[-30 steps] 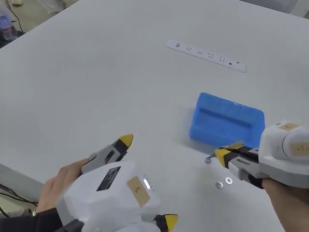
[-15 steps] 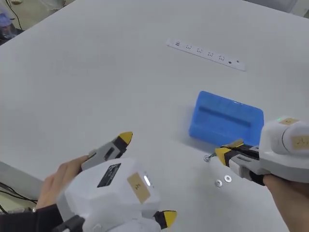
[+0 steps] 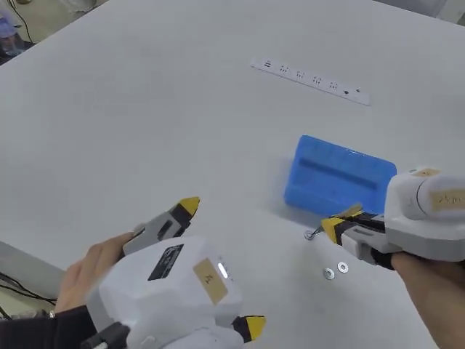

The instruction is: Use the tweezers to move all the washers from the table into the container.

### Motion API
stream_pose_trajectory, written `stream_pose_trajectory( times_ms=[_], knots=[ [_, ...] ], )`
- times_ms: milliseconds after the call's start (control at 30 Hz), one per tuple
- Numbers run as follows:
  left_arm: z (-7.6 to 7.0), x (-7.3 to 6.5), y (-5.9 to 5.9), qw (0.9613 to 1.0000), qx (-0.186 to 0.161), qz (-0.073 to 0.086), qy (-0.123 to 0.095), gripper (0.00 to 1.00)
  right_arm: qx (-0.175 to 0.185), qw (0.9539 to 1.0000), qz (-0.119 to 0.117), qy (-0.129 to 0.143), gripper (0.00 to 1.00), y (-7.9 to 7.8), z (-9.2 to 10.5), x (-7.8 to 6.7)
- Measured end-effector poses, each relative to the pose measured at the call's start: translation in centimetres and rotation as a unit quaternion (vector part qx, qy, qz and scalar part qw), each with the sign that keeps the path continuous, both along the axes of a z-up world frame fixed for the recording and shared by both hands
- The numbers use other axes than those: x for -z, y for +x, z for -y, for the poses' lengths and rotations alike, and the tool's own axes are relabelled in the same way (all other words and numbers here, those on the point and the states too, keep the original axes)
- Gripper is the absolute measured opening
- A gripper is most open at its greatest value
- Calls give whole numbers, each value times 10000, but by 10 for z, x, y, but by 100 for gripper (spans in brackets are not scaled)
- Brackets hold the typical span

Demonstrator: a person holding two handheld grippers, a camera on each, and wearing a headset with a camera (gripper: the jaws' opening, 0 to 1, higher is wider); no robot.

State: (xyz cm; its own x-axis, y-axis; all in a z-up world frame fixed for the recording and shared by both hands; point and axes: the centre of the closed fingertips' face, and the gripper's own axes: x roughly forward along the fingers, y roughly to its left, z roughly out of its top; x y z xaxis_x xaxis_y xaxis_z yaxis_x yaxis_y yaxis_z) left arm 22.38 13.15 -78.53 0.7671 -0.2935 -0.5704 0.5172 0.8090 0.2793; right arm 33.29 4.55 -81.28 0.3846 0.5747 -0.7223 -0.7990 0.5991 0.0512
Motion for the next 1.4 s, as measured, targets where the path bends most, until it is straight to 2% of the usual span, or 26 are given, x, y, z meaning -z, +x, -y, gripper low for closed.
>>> stream_pose_trajectory(
  times_ms=[167,300,467,567,667,767,933,1133,1300,1400],
  knots=[
    [-1,0,0,10000,-11,-7,11,96,-45,10000,-27,20,4,-2,-3,-7],
    [-1,0,0,10000,-5,-7,23,96,-73,9999,-97,-121,4,0,-3,3],
    [-1,1,0,10000,-9,-16,26,96,-75,9998,-25,-176,4,4,-3,2],
    [-1,1,-1,10000,1,-18,34,96,-133,9996,85,-239,4,7,-5,5],
    [0,1,-1,10000,6,-23,41,96,-53,9997,211,-132,3,12,-6,6],
    [-1,1,0,10000,-6,-29,46,96,78,9980,567,278,3,12,-8,4],
    [0,2,-1,10000,8,-41,60,96,152,9951,952,203,2,7,-6,7],
    [0,2,-1,10000,21,-40,68,96,393,9941,950,354,2,10,-6,6],
    [1,1,-1,10000,53,-25,77,96,251,9933,1100,261,2,9,-10,7],
    [1,1,-1,9999,43,-5,99,96,293,9929,1118,290,2,10,-8,7]
  ],
)
